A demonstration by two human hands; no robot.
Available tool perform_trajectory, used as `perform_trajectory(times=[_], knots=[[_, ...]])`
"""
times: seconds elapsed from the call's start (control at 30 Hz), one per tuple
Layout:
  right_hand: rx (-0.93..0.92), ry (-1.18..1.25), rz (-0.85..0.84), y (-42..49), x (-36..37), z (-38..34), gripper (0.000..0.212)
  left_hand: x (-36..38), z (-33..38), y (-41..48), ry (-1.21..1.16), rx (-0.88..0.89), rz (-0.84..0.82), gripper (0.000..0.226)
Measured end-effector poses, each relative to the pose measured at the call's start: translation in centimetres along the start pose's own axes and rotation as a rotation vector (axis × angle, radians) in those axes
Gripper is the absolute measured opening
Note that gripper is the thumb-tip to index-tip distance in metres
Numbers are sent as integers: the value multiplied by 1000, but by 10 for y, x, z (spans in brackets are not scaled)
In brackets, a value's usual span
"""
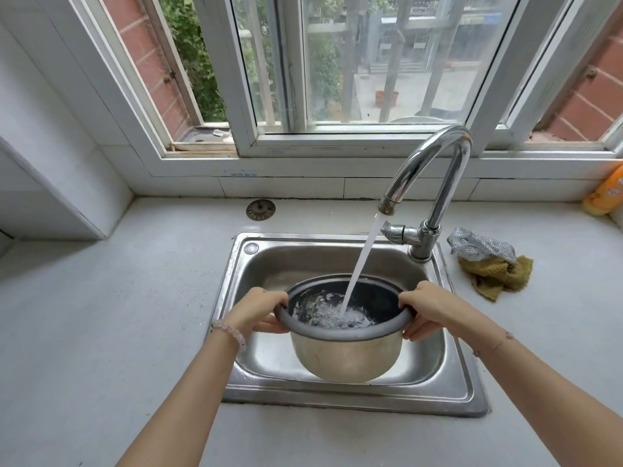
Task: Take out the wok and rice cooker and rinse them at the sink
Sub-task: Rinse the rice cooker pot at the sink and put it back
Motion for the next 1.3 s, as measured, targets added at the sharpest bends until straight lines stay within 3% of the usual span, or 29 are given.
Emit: perform_trajectory(times=[0.07,0.2,0.3,0.4,0.57,0.77,0.87,0.93,1.0,1.17,1.23,1.3], knots=[[-92,-131,60,-6,-7,-16,20,12,-10,3,-42,-18,-43,16],[-313,-674,281,-26,-15,-61,26,47,-33,11,-145,-107,-211,17],[-448,-777,380,-29,-20,-81,16,68,-44,17,-253,-144,-287,10],[-482,-727,411,-14,-30,-78,9,75,-44,25,-372,-100,-256,17],[-421,-509,362,20,-41,-45,11,50,-26,23,-377,95,37,22],[-195,132,123,68,-5,23,28,5,6,12,82,409,300,20],[-74,250,-30,72,19,41,17,-1,29,0,265,504,376,10],[-40,228,-81,70,28,48,6,-4,32,2,313,460,386,12],[-43,214,-70,70,28,52,9,-9,19,11,268,349,351,18],[-101,192,-9,70,17,49,9,1,-32,21,-18,84,196,11],[-124,211,24,70,14,49,3,11,-44,17,-98,48,128,12],[-138,254,76,70,10,49,13,17,-51,17,-127,53,104,9]])
Point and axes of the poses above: each hand's wrist, its own y-axis towards the middle knuckle, its own x-axis out of the palm, z = x × y, the point moved 7 cm from there along y, towards the middle knuckle, and after that the axes turned 5 degrees about y, right-handed, at the moved point
